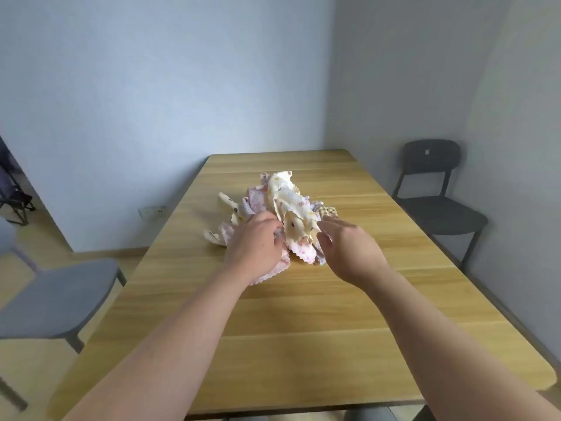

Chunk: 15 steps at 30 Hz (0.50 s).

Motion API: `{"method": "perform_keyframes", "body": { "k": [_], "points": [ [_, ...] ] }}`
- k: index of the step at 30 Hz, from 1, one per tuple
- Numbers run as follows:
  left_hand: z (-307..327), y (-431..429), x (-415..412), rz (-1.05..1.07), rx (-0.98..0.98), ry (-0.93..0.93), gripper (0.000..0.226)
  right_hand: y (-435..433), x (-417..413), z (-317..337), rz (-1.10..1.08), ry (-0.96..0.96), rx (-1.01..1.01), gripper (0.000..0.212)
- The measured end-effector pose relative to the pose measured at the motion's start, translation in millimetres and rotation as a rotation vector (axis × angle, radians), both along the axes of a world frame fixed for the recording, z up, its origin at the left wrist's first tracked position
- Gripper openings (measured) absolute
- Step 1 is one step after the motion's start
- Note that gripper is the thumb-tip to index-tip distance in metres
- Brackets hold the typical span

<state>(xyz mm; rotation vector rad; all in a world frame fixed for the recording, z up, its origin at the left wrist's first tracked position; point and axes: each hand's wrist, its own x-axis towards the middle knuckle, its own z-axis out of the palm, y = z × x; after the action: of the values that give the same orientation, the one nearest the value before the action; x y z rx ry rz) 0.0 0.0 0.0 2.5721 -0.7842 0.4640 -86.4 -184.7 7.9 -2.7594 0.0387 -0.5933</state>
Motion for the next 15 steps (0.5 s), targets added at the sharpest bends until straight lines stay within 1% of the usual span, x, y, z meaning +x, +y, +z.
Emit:
{"method": "perform_keyframes", "body": {
  "k": [2,4,5,11,15],
  "points": [
    [0,-4,7,0.014,0.064,0.03,0.038,-4,1,-1,-0.001,0.061,0.015,0.028],
    [-1,-10,15,0.038,0.115,0.079,0.043,-6,4,-4,0.016,0.146,-0.025,0.041],
    [-1,-14,20,0.043,0.14,0.097,0.045,-8,7,-6,0.028,0.167,-0.041,0.044],
    [2,-34,40,0.067,0.209,0.199,0.061,-11,26,-10,0.05,0.176,-0.05,0.047],
    [-7,-41,56,0.098,0.245,0.231,0.063,-15,36,-12,0.054,0.164,-0.033,0.046]
  ]
}}
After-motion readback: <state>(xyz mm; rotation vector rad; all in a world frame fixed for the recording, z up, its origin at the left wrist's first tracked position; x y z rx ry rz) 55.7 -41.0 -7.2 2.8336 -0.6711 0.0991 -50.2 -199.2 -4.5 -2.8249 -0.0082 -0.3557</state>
